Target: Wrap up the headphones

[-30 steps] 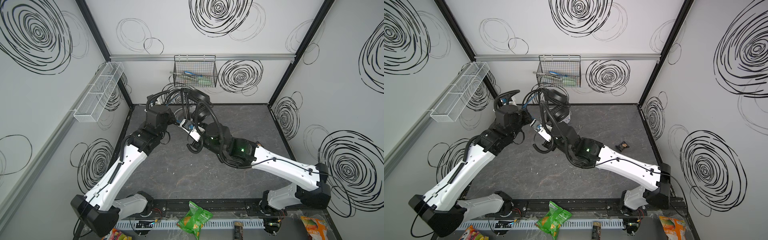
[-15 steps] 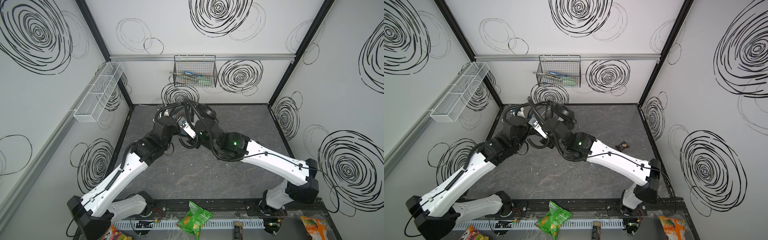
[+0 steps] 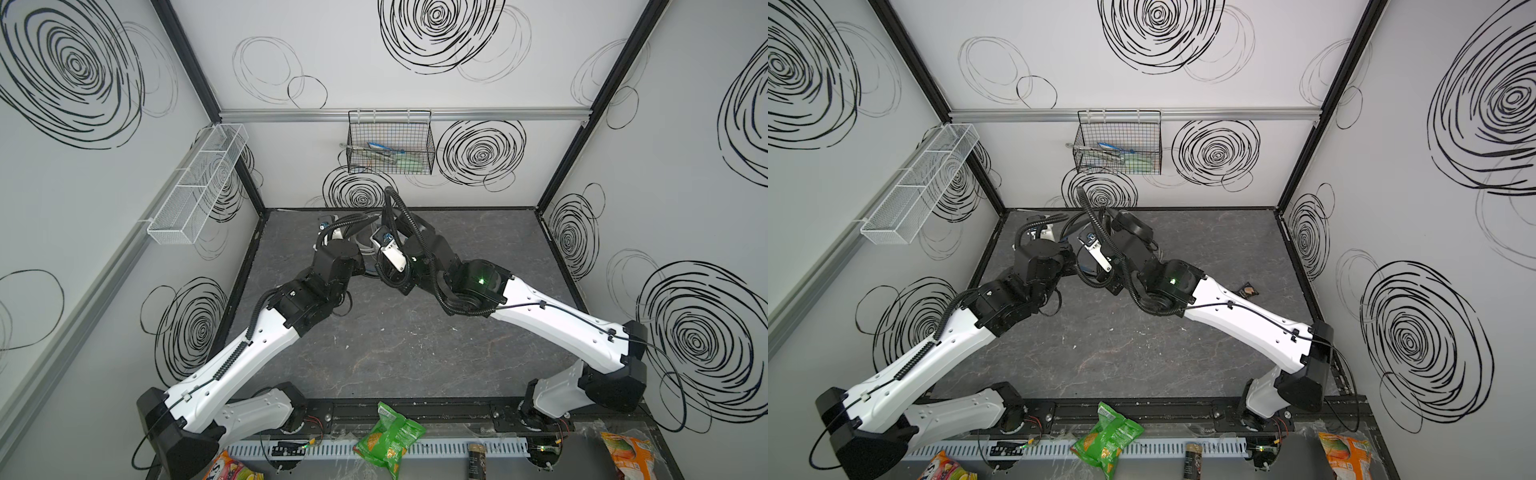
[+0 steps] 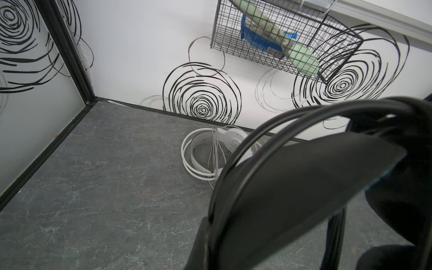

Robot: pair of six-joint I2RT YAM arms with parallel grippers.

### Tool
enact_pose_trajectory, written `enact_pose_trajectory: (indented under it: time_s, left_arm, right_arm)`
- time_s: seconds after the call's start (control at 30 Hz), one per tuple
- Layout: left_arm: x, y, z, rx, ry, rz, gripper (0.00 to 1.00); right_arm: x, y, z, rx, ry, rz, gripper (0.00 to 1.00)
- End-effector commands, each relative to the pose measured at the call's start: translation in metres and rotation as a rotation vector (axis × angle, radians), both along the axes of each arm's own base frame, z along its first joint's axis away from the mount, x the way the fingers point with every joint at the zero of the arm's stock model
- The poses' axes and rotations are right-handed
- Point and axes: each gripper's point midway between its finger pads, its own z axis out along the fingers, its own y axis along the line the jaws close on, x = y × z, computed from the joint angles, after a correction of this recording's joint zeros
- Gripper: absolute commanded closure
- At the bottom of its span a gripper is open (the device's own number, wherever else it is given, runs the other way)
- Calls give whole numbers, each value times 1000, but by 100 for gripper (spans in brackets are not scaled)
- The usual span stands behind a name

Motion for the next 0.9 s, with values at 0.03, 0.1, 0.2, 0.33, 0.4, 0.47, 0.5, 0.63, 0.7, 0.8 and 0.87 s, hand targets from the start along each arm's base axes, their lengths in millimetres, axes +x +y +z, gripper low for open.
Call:
enact_pose_trajectory:
  time_s: [0.03,0.1,0.2,0.33,0.4,0.47,0.5,0.63,0.7,0.8,0.87]
  left_arm:
    - [-13,-6,1,-2,8,-76,100]
    - [-13,-14,0,-11,13,-107,100]
    - [-17,-29,-1,-35,18,-171,100]
    - [-24,-49,-5,-70,39,-239,100]
    - [-27,-55,-9,-92,50,-262,100]
    - [-30,-62,-10,-109,55,-290,100]
    - [-31,-65,-10,-114,57,-302,100]
    - [-34,-74,-9,-136,64,-343,100]
    - [-36,-77,-9,-146,66,-359,100]
    - [-38,-81,-10,-154,70,-382,100]
    - [-39,-86,-11,-156,81,-408,100]
  right_arm:
    - [44,-52,39,61,-117,-209,100]
    - [50,-55,35,73,-102,-215,99]
    - [58,-53,26,70,-87,-211,99]
    - [69,-48,17,60,-71,-209,96]
    - [73,-47,17,70,-66,-204,93]
    - [77,-45,17,76,-64,-200,87]
    - [78,-45,18,78,-65,-199,85]
    - [82,-44,18,78,-68,-188,73]
    - [82,-44,19,76,-71,-180,70]
    - [83,-44,17,68,-75,-176,64]
    - [84,-44,16,64,-79,-175,57]
